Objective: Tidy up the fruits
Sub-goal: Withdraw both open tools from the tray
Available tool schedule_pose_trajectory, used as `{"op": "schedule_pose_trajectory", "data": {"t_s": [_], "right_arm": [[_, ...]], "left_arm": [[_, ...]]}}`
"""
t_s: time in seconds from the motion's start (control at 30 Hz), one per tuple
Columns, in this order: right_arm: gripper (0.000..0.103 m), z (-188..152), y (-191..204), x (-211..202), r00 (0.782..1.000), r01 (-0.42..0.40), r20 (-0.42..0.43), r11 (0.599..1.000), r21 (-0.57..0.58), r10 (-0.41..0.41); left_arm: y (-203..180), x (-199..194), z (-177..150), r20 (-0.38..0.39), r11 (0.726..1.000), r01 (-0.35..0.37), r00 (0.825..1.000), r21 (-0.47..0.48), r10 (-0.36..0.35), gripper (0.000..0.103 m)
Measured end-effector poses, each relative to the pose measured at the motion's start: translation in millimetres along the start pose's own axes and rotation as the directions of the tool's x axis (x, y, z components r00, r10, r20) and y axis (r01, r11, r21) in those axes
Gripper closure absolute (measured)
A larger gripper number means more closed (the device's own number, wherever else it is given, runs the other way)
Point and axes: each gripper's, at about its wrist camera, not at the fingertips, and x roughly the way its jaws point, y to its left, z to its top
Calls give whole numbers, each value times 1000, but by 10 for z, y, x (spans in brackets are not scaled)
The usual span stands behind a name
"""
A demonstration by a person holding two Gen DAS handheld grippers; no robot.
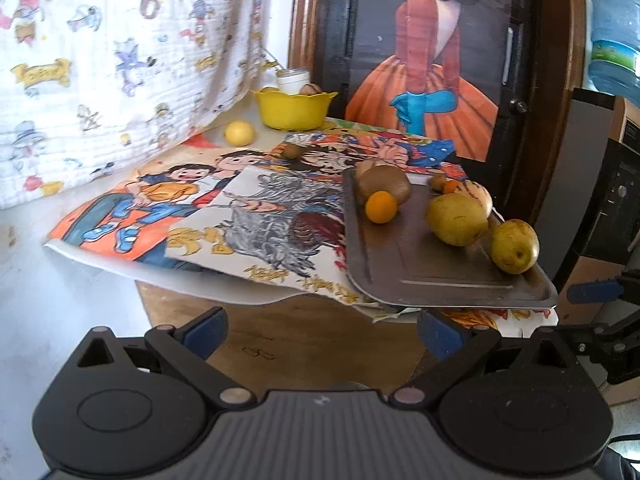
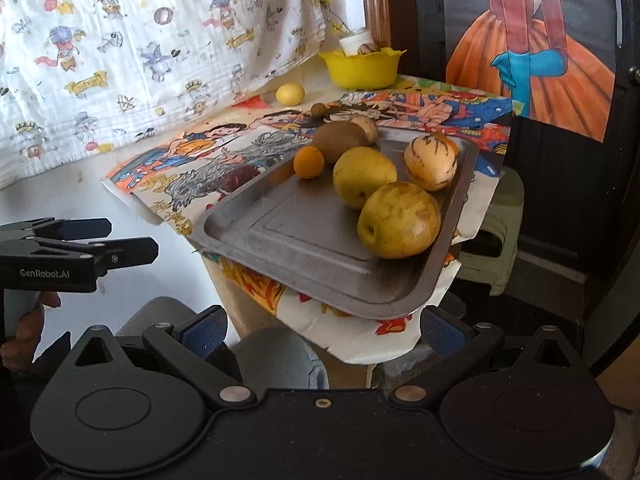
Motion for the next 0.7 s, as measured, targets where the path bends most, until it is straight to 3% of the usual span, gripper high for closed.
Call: {"op": "schedule_pose_trajectory", "data": {"t_s": [0.7], "right_arm": [[1,346,270,22,990,-144,-1,988,-65,144]], "left_arm": [[324,-127,77,22,985,-138,990,-106,141,0]]}}
